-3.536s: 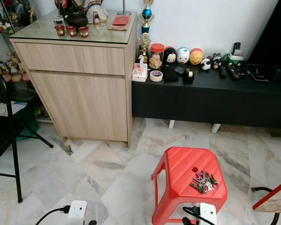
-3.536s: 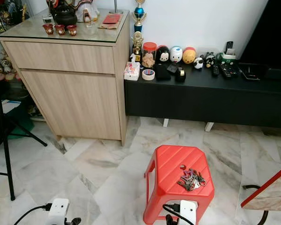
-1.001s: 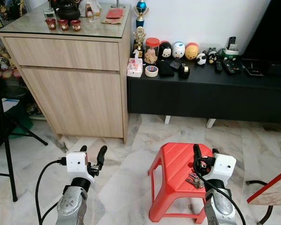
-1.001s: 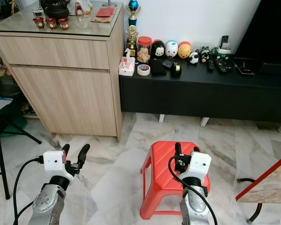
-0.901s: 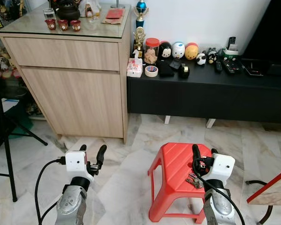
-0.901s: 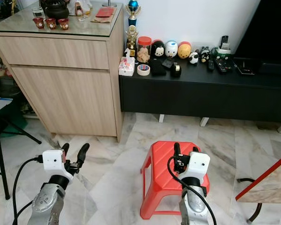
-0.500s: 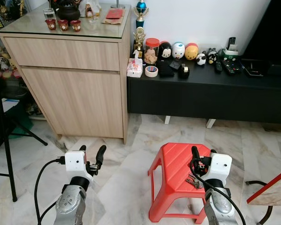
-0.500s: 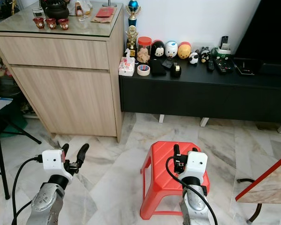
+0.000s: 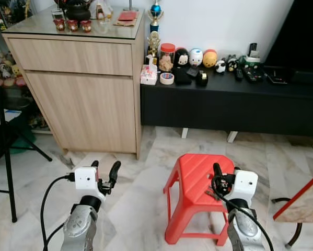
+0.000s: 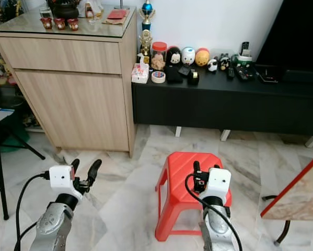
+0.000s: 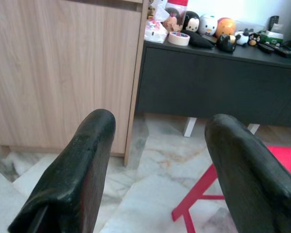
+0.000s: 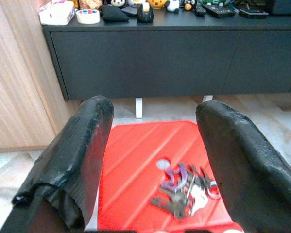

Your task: Hang keys on a hook

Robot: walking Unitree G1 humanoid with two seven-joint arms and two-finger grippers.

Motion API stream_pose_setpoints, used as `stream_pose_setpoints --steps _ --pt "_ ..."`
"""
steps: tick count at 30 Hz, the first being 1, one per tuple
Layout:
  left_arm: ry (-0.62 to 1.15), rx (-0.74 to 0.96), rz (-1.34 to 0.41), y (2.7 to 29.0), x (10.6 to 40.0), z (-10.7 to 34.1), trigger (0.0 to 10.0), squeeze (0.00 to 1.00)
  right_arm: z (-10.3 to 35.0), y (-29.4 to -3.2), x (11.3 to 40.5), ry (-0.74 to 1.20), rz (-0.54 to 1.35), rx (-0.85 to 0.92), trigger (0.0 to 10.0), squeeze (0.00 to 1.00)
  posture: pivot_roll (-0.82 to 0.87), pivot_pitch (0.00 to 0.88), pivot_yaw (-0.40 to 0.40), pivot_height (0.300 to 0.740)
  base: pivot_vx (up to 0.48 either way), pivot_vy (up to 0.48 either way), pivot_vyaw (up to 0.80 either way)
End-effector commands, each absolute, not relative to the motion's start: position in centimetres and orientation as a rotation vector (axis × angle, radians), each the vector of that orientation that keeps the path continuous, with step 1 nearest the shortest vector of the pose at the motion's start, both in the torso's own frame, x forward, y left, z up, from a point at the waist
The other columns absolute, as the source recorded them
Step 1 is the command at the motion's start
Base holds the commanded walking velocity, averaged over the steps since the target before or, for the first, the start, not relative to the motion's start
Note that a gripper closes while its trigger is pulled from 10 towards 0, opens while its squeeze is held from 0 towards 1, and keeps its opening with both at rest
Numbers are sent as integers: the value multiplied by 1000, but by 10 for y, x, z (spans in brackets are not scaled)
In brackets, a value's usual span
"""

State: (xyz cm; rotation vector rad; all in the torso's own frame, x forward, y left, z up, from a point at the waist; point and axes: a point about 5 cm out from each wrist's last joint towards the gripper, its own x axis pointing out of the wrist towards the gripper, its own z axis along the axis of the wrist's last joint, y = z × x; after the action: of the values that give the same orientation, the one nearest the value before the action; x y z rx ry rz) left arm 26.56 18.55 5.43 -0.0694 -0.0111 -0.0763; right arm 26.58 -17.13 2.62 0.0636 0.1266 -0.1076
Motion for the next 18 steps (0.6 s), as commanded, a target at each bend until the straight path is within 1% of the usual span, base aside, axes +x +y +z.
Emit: stream_pose_setpoints --steps 1,18 --pt "9 -69 -94 182 265 52 10000 0 25 -174 265 131 -113 62 10000 0 15 0 -78 657 0 0 0" --pt "25 -73 -103 182 266 51 10000 0 22 -175 264 148 -115 66 10000 0 17 0 -80 657 0 0 0"
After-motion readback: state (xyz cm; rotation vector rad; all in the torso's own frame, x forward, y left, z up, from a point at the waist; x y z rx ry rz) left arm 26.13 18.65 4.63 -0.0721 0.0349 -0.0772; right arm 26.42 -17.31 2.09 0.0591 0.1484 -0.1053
